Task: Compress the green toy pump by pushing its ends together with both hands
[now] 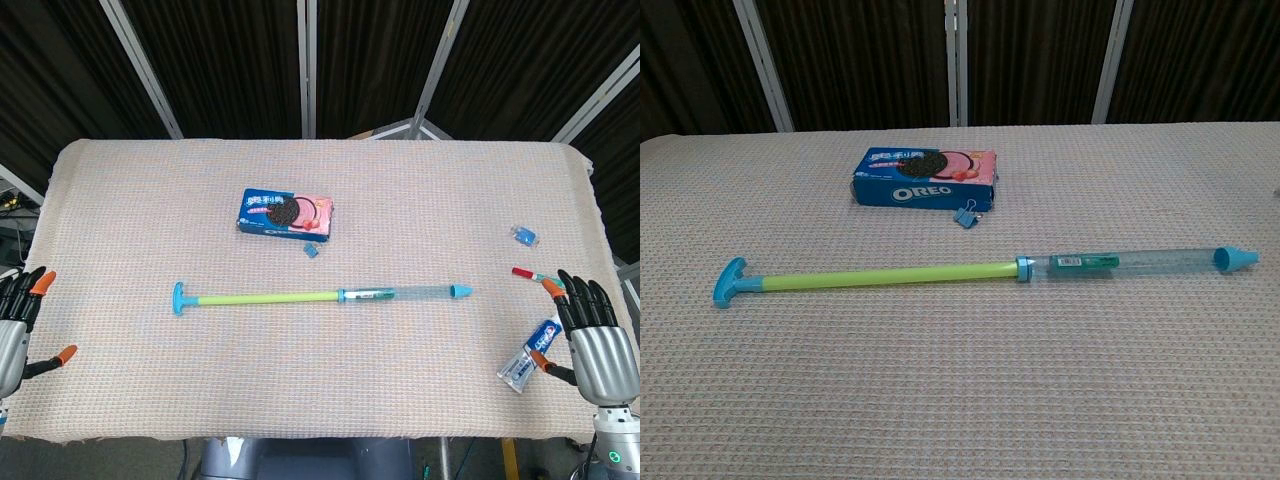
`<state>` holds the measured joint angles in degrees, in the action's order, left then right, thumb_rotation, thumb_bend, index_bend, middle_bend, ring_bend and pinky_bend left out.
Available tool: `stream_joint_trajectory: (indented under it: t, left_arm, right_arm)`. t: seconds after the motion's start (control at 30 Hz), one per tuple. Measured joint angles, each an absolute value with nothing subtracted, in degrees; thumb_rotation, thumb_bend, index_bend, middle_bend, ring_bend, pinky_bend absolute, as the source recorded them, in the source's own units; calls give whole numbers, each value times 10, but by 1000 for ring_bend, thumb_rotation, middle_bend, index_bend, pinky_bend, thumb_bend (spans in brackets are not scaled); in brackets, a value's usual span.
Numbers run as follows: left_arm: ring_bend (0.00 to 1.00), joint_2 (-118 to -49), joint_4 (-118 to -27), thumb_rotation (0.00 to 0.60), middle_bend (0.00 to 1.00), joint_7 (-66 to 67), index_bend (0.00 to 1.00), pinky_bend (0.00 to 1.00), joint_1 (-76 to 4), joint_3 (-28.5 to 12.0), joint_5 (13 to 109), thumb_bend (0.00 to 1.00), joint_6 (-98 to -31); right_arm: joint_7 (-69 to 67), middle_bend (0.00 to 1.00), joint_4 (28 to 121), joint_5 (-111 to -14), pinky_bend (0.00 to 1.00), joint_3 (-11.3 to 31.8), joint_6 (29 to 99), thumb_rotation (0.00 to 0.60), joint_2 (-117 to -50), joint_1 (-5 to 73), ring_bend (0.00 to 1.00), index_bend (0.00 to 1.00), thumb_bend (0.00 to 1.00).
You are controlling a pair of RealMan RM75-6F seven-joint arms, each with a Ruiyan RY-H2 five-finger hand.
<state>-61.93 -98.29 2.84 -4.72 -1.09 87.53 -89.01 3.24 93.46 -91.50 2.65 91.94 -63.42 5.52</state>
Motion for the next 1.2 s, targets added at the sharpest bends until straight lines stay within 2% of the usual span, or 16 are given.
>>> stream_joint_trajectory:
  t: [0.23, 0.3, 0.33, 0.37, 0.4, 0.43, 0.47, 0.53, 0.57, 0.67, 0.93, 1.03, 1.2]
  left_arm:
    - [0, -620, -982, 600, 0, 28, 0, 0, -47, -12, 874, 0, -884]
    - [0, -621, -982, 600, 0, 29, 0, 0, -48, -12, 873, 0, -882]
    - [0, -621, -982, 600, 0, 30, 0, 0, -48, -12, 873, 0, -882]
    - [0, -621, -981, 600, 0, 31, 0, 0, -48, -13, 872, 0, -882]
    - [0, -622, -981, 600, 0, 33, 0, 0, -48, -14, 871, 0, -881]
    - [0, -622, -980, 600, 0, 33, 0, 0, -49, -14, 870, 0, -880]
    - [0, -623, -979, 600, 0, 34, 0, 0, -49, -15, 869, 0, -879]
    - [0, -624, -978, 600, 0, 36, 0, 0, -51, -17, 863, 0, -873]
    - [0, -625, -977, 600, 0, 37, 0, 0, -52, -18, 860, 0, -869]
    - [0, -628, -974, 600, 0, 41, 0, 0, -57, -23, 848, 0, -858]
    - [0, -641, -968, 600, 0, 66, 0, 0, -70, -30, 825, 0, -829]
    - [0, -645, -965, 600, 0, 72, 0, 0, -73, -31, 820, 0, -823]
    - [0, -653, -959, 600, 0, 84, 0, 0, -77, -32, 809, 0, -813]
  right_arm:
    - [34, 0, 931, -916, 0, 26, 911, 600, -639, 56, 0, 0, 0]
    - [34, 107, 930, -915, 0, 26, 906, 600, -640, 57, 69, 0, 0]
    - [34, 260, 930, -915, 17, 26, 904, 600, -641, 58, 215, 0, 0]
    - [34, 455, 929, -913, 129, 27, 900, 600, -642, 60, 414, 0, 0]
    - [34, 575, 929, -911, 264, 29, 893, 600, -644, 64, 551, 0, 0]
    - [34, 717, 928, -909, 514, 31, 887, 600, -646, 68, 709, 0, 0]
    - [34, 812, 926, -906, 759, 33, 879, 600, -648, 72, 812, 0, 0]
    - [34, 908, 922, -899, 958, 38, 854, 600, -652, 86, 922, 0, 0]
    - [34, 945, 920, -896, 995, 40, 840, 600, -655, 94, 961, 6, 0]
    - [33, 996, 913, -877, 1000, 48, 780, 600, -663, 123, 1000, 58, 0]
    - [33, 1000, 875, -775, 1000, 83, 575, 600, -711, 237, 1000, 170, 0]
    - [51, 1000, 851, -735, 1000, 95, 528, 600, -739, 278, 1000, 213, 0]
    - [97, 1000, 812, -693, 1000, 103, 491, 600, -783, 318, 1000, 288, 23]
